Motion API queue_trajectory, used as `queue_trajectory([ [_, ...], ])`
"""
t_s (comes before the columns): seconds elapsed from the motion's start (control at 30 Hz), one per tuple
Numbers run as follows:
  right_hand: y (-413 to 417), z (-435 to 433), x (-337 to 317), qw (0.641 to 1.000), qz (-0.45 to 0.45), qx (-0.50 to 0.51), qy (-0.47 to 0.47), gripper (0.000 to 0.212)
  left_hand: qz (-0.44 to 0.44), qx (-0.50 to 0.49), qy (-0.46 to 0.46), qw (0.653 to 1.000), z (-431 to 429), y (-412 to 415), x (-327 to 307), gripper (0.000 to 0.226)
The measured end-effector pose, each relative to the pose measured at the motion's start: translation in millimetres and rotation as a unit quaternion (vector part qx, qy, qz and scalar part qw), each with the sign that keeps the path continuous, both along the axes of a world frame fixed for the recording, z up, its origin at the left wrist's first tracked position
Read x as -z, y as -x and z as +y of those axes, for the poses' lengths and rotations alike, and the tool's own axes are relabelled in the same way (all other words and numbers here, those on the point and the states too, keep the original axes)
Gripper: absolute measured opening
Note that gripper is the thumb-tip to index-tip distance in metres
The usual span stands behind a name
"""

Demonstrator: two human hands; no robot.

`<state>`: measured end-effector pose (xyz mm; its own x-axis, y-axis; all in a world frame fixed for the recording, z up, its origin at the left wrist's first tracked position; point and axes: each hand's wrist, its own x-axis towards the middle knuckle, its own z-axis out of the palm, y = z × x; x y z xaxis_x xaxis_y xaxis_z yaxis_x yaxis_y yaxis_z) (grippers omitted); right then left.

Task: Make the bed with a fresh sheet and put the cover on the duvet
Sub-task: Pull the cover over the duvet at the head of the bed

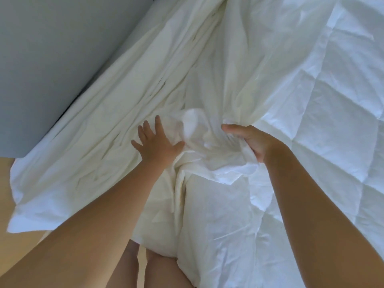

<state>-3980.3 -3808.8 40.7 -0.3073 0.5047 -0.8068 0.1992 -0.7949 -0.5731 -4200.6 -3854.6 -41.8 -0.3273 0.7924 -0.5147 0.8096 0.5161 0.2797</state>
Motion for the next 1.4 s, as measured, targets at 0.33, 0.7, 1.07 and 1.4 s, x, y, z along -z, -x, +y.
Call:
queue_trajectory([
  [0.33, 40, 16, 13, 0.982, 0.183, 0.043, 0.002, 0.025, -0.366, -0.247, -0.163, 0.882, 6, 68, -65, 0.023],
  [0.7, 105, 42, 7, 0.952, 0.274, 0.134, -0.030, 0.024, 0.110, 0.073, -0.136, 0.982, 34, 167, -95, 0.031],
  [1.07, 94, 38, 12, 0.975, 0.216, 0.057, -0.019, 0.032, -0.250, -0.009, -0.096, 0.964, 88, 23, -73, 0.036],
  [1.4, 99, 20, 20, 0.982, 0.104, 0.144, -0.059, 0.023, -0.263, 0.011, 0.053, 0.963, 104, -3, -93, 0.044],
])
